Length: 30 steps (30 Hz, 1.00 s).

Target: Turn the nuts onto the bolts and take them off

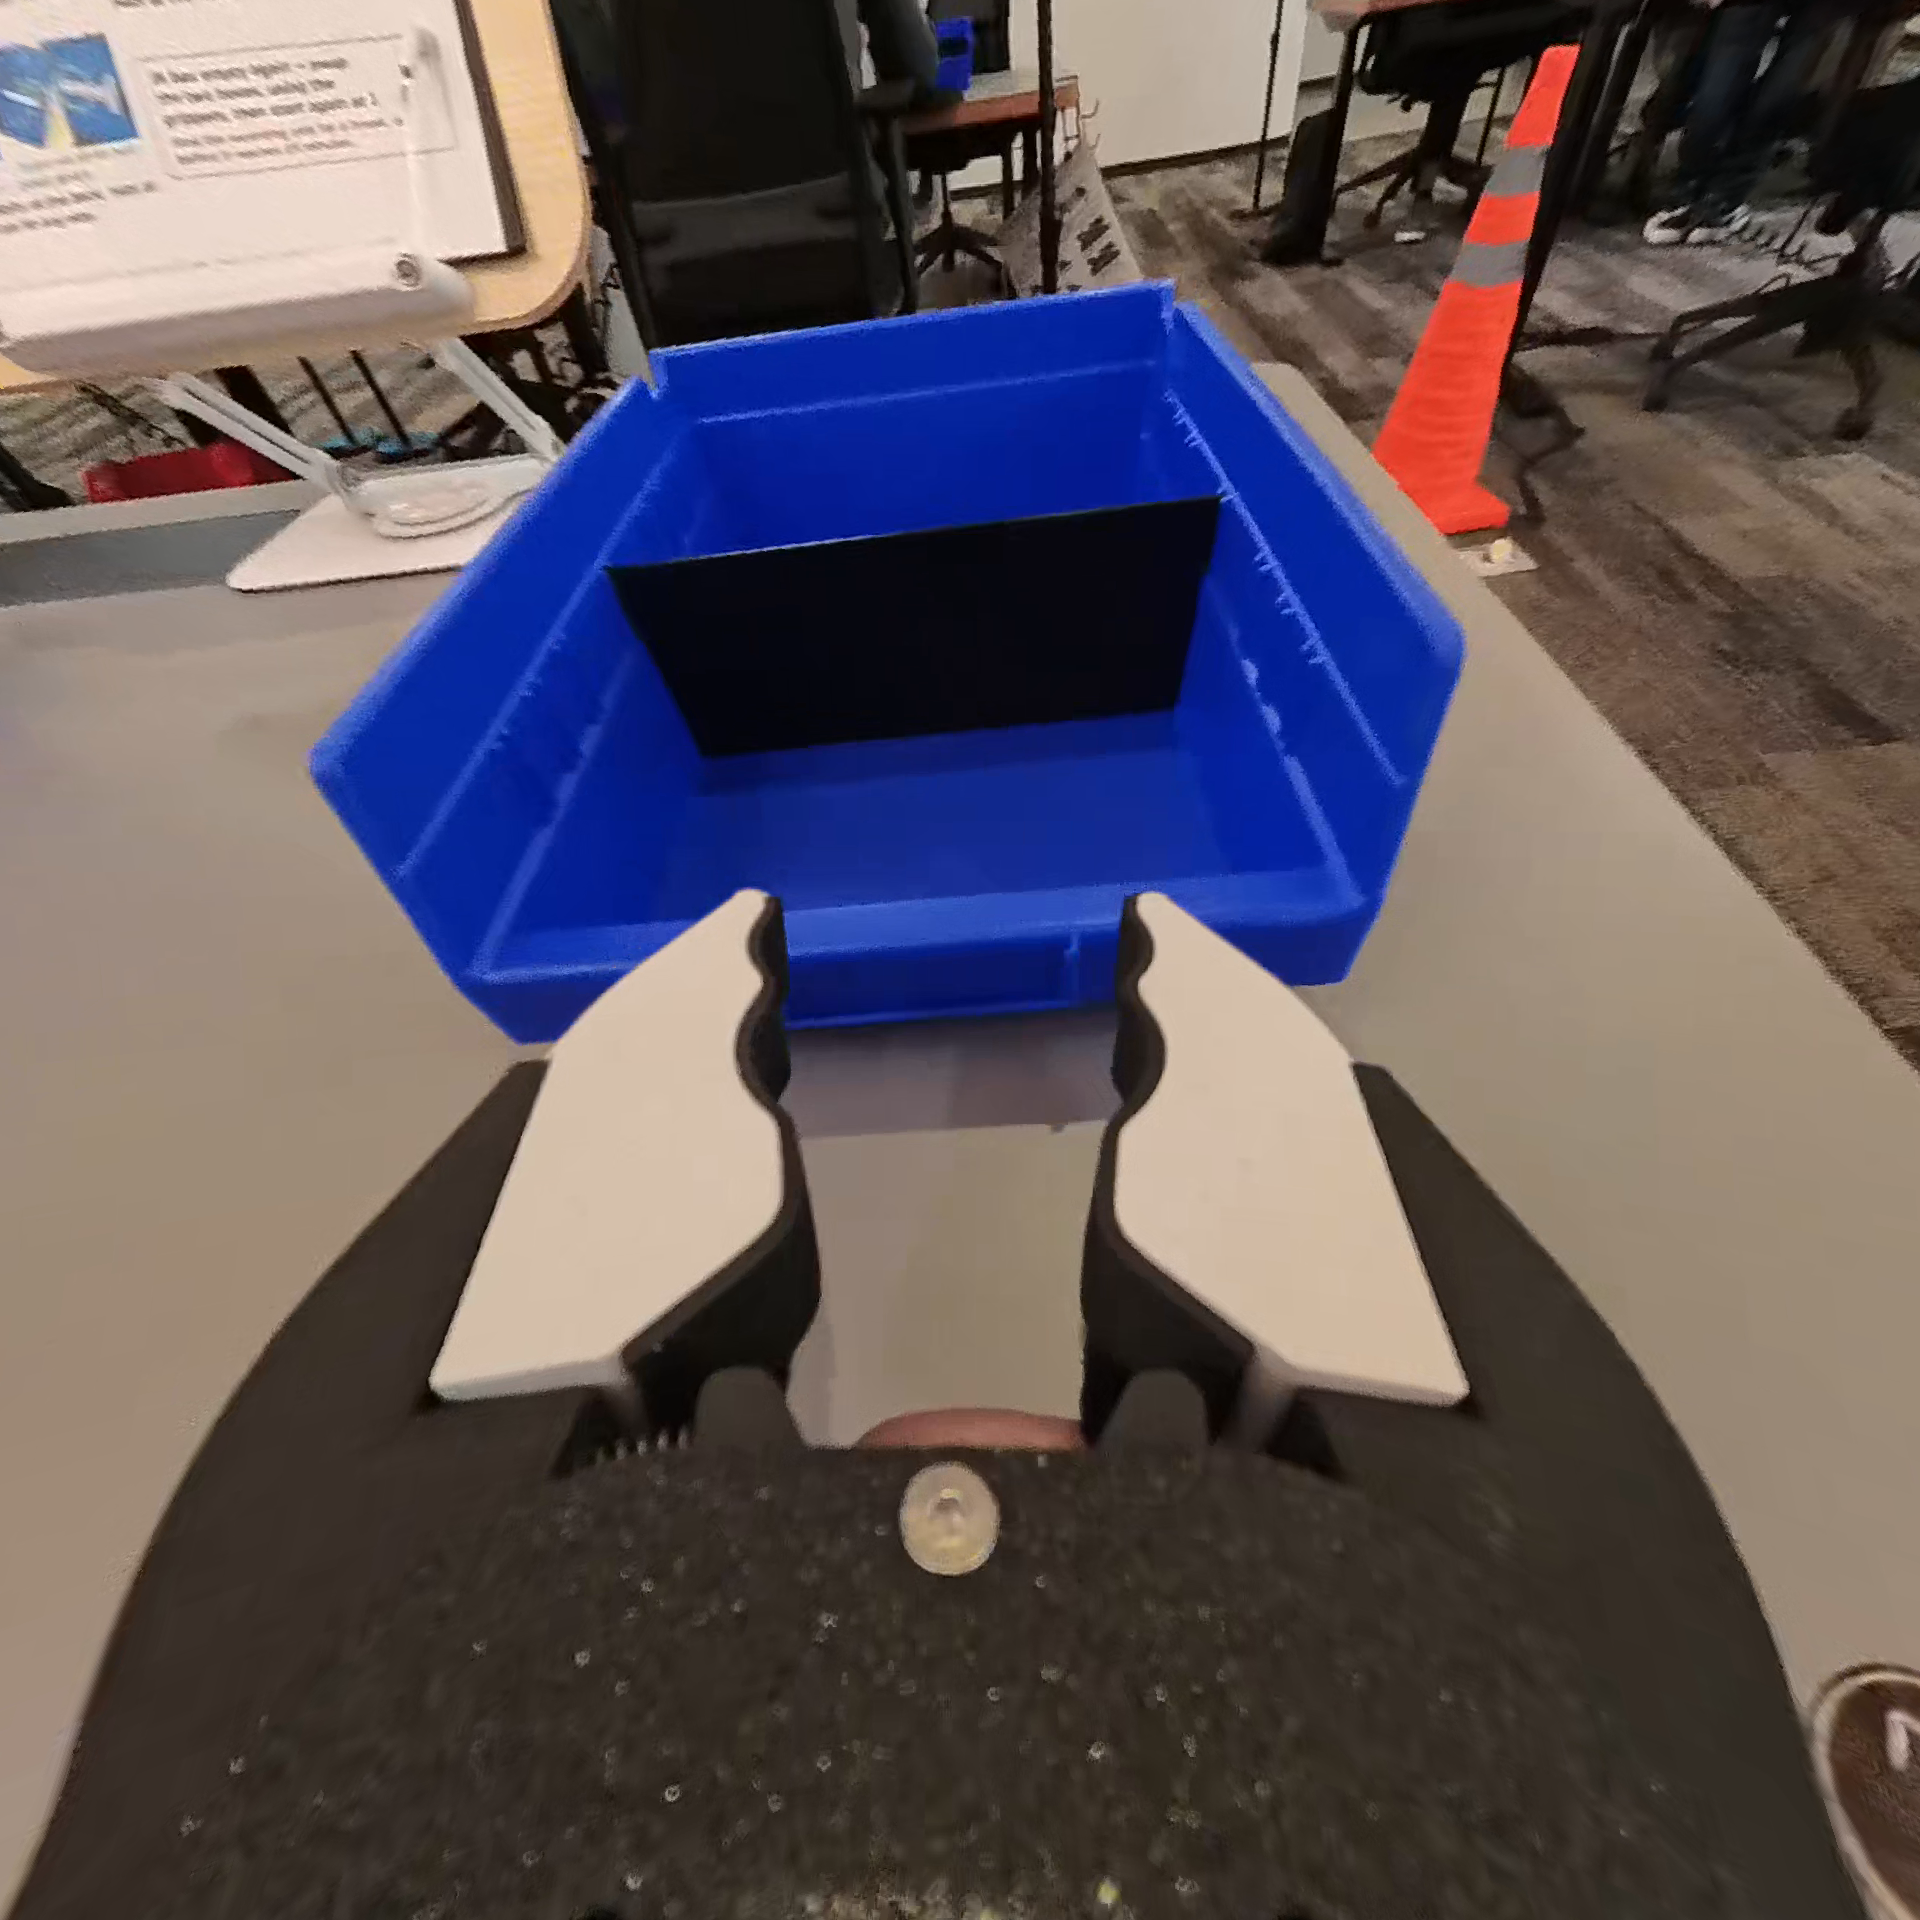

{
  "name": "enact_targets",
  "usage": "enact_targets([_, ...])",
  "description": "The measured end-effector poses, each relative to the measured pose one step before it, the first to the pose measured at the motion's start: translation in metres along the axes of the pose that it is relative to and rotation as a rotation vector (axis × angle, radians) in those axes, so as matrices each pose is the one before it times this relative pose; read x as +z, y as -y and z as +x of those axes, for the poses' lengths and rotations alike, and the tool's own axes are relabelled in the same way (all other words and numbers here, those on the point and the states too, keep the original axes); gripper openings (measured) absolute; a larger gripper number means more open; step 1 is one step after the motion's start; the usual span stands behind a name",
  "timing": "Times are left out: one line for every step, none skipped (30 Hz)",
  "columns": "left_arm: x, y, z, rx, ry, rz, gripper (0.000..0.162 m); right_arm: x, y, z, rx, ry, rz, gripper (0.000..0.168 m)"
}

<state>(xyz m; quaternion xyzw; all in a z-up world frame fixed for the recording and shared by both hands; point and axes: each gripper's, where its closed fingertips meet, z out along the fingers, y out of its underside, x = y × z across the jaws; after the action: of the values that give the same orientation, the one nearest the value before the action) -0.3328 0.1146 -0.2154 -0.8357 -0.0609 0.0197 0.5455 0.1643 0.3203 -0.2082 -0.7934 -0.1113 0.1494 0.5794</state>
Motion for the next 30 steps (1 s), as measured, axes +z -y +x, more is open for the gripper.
enact_targets([0.00238, -0.00249, -0.00267, 0.0289, 0.0172, -0.0164, 0.059, 0.00125, -0.00139, 0.00437, -0.0212, -0.0191, -0.0065, 0.059])
enact_targets([0.00114, -0.00091, -0.00137, 0.0231, 0.0094, -0.0073, 0.06, 0.00092, -0.00144, 0.00302, -0.0104, -0.0132, -0.0118, 0.058])
enact_targets([0.00045, -0.00011, -0.00019, 0.0143, 0.0025, 0.0008, 0.06, 0.00052, 0.0003, 0.00115, 0.0045, -0.0023, -0.0005, 0.057])
enact_targets([0.00052, 0.00033, 0.00006, 0.0037, -0.0006, 0.002, 0.06, 0.00027, 0.00208, -0.00081, 0.0146, 0.008, 0.0135, 0.055])
enact_targets([0.00127, -0.00003, 0.00148, -0.0035, -0.0128, -0.0018, 0.06, 0.00066, 0.00141, -0.00178, 0.0143, 0.0112, 0.0113, 0.053])
enact_targets([0.00185, -0.00113, 0.00168, -0.0062, -0.0159, -0.0092, 0.06, 0.00143, -0.00051, -0.00206, 0.0053, 0.0089, -0.0004, 0.053])
enact_targets([0.00203, -0.00161, 0.00062, -0.0038, -0.0085, -0.0095, 0.06, 0.00176, -0.00162, -0.00162, -0.0028, 0.0038, -0.0085, 0.052])
enact_targets([0.00192, -0.00132, 0.00051, -0.0006, -0.0074, -0.0075, 0.06, 0.00147, -0.00171, -0.00187, -0.01, 0.0042, -0.0099, 0.052])
enact_targets([0.00176, -0.0016, 0.00063, -0.0004, -0.0086, -0.0098, 0.061, 0.00098, -0.00092, -0.00165, -0.0138, 0.0008, -0.007, 0.052])
enact_targets([0.00133, -0.00196, 0.00018, -0.0028, -0.0056, -0.0128, 0.061, 0.00031, -0.00009, -0.00139, -0.0141, -0.001, -0.0016, 0.052])
enact_targets([0.00047, -0.00082, 0.00015, -0.0049, -0.0051, -0.0043, 0.061, -0.00024, 0.00086, -0.00146, -0.0111, 0.0003, 0.0064, 0.051])
enact_targets([0.00005, -0.00071, 0.00054, -0.0057, -0.0064, -0.002, 0.061, -0.00037, 0.00097, -0.00196, -0.0083, 0.0044, 0.0074, 0.051])
enact_targets([-0.00004, -0.00107, 0.00038, -0.0045, -0.005, -0.0055, 0.061, -0.00003, 0.00027, -0.00172, -0.0066, 0.0045, 0.0026, 0.051])
enact_targets([-0.00009, -0.00077, 0.00016, -0.0023, -0.0024, -0.003, 0.061, 0.00002, -0.00012, -0.00075, -0.0038, -0.0012, -0.0006, 0.051])
enact_targets([0.00005, -0.0005, 0.00001, -0.001, -0.0012, -0.0009, 0.061, -0.00001, 0.00007, -0.0004, -0.0021, -0.0002, 0.001, 0.05])
enact_targets([0.00027, -0.00049, -0.00012, -0.0016, -0.0003, -0.0034, 0.061, -0.00002, 0.00022, -0.00002, -0.0002, -0.0003, 0.0022, 0.05])
enact_targets([0.00044, -0.00047, -0.00004, -0.0019, -0.0016, -0.003, 0.061, 0.00017, -0.0001, -0.00008, 0.0016, 0.0021, -0.0006, 0.05])
enact_targets([0.00047, -0.00041, 0.00019, -0.0025, -0.003, -0.0025, 0.061, 0.0001, -0.00025, 0.00025, 0.0035, 0.0019, -0.002, 0.05])
enact_targets([0.00039, -0.00044, 0.00032, -0.0035, -0.0035, -0.0024, 0.061, -0.00009, 0.00015, 0.00063, 0.005, -0.0006, 0.0011, 0.05])
enact_targets([0.00028, -0.00017, 0.00037, -0.0037, -0.003, -0.0013, 0.061, -0.00013, 0.00026, 0.00066, 0.0048, -0.0003, 0.0022, 0.049])
enact_targets([0.00012, -0.00018, 0.00053, -0.0014, -0.0025, -0.0014, 0.061, -0.00018, 0.00006, 0.00023, 0.004, 0.002, 0.0006, 0.049])
enact_targets([0.00015, -0.00041, 0.00089, 0.0006, -0.0033, -0.0027, 0.061, -0.00024, 0.00008, 0.00027, 0.0023, 0.0006, 0.001, 0.049])
enact_targets([0.00031, -0.00051, 0.00105, 0.0021, -0.003, -0.0034, 0.061, -0.00056, 0.00056, -0.00003, -0.0001, 0.0005, 0.0028, 0.049])
enact_targets([-0.00014, 0.00008, 0.00081, 0.0036, 0.0003, -0.0001, 0.061, -0.00076, 0.00083, -0.00097, -0.0039, 0.0047, 0.0043, 0.049])
enact_targets([-0.00041, 0.00087, 0.00096, 0.0053, 0.0006, 0.0028, 0.061, -0.00106, 0.00119, -0.00199, -0.0081, 0.0058, 0.0062, 0.05])
enact_targets([-0.00057, 0.00097, 0.00103, 0.0059, -0.0003, 0.0036, 0.061, -0.00138, 0.00193, -0.00289, -0.0116, 0.0068, 0.0104, 0.05])
enact_targets([-0.00052, 0.00044, 0.00092, 0.0055, -0.0009, 0.001, 0.061, -0.00149, 0.00247, -0.0047, -0.0145, 0.0114, 0.012, 0.051])
enact_targets([-0.0004, 0.00001, 0.00044, 0.0042, 0.0005, -0.0009, 0.061, -0.0014, 0.0027, -0.00692, -0.016, 0.0202, 0.0118, 0.051])
enact_targets([-0.00045, -0.00003, 0.00015, 0.0015, 0.0002, 0.0, 0.061, -0.00126, 0.00326, -0.00937, -0.0147, 0.028, 0.0125, 0.052])
enact_targets([-0.00047, -0.00007, 0.00004, -0.0016, -0.0026, -0.0005, 0.061, -0.00097, 0.00322, -0.01082, -0.0135, 0.0304, 0.0111, 0.053])
